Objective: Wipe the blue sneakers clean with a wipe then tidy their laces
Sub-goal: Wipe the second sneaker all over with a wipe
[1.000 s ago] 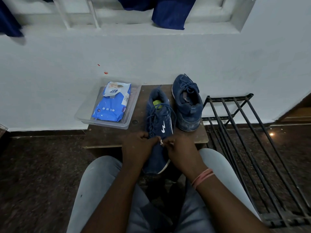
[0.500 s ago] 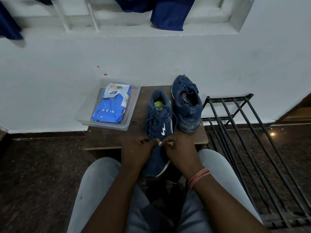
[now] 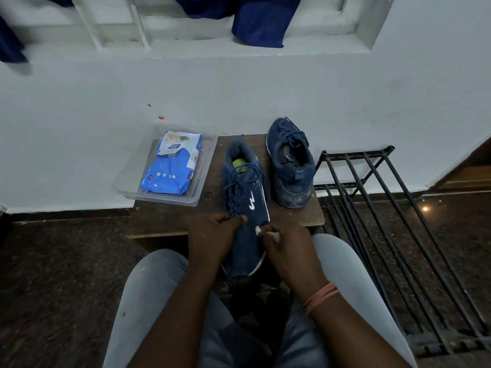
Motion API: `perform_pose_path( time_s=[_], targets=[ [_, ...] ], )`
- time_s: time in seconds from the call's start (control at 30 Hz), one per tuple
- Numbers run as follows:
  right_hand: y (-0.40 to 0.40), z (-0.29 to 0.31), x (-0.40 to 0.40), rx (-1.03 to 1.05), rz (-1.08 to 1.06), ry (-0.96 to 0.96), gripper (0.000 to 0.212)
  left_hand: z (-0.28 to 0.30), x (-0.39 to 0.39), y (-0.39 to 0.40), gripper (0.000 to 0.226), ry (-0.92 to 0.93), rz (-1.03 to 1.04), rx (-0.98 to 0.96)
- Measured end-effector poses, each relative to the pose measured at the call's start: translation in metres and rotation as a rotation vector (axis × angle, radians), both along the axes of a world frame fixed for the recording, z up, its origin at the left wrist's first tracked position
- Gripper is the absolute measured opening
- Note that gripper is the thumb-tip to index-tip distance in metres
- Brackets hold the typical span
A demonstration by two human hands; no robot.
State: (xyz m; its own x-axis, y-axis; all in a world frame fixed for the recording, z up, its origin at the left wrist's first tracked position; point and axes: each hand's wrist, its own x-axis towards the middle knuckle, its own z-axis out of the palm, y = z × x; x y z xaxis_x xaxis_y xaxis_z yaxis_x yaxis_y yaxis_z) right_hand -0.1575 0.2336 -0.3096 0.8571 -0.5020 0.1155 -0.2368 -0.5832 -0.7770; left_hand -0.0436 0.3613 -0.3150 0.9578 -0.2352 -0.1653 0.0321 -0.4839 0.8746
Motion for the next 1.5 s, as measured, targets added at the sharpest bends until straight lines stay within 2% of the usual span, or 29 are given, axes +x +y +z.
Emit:
perform_pose_path(
  time_s=[0.17,0.3,0.43,0.53,0.63,0.8,0.93,1.03,1.2,1.4,1.5],
  targets=[
    [-0.015,-0.008,0.023,-0.020,-0.086,0.000,0.010,0.003,0.000,-0.001,0.037,-0.006,-0.010,0.008],
    [-0.002,-0.004,0.003,0.071,0.023,0.033,0.013,0.000,0.001,0.001,0.036,0.044,0.003,-0.015],
    [0.012,-0.004,0.007,-0.042,0.151,-0.048,0.013,0.004,0.002,0.002,0.031,0.160,0.006,-0.122],
    [0.005,-0.005,0.027,-0.107,0.104,-0.085,0.015,0.007,0.005,0.004,0.031,0.198,-0.005,-0.129],
    [0.004,-0.002,0.034,-0.111,0.044,-0.095,0.012,0.007,0.007,0.006,0.040,0.207,-0.009,-0.136],
    [0.011,-0.001,0.010,-0.013,0.230,0.078,0.022,0.006,0.009,0.005,0.044,0.232,-0.013,-0.143],
    [0.013,-0.002,0.018,-0.097,0.172,0.075,0.013,0.007,0.009,0.006,0.057,0.245,-0.025,-0.156],
    [0.013,-0.005,0.033,-0.225,0.106,-0.006,0.011,0.012,0.008,0.006,0.052,0.229,-0.025,-0.147],
    [0.007,-0.005,0.039,-0.246,0.070,-0.021,0.012,0.017,0.006,0.004,0.028,0.192,-0.018,-0.054],
    [0.019,-0.001,0.000,-0.032,0.251,0.068,0.022,0.017,0.001,0.004,0.023,0.293,0.031,-0.163],
    [0.017,-0.001,0.003,-0.011,0.301,-0.001,0.020,0.021,0.000,0.004,0.020,0.310,0.036,-0.191]
  ],
)
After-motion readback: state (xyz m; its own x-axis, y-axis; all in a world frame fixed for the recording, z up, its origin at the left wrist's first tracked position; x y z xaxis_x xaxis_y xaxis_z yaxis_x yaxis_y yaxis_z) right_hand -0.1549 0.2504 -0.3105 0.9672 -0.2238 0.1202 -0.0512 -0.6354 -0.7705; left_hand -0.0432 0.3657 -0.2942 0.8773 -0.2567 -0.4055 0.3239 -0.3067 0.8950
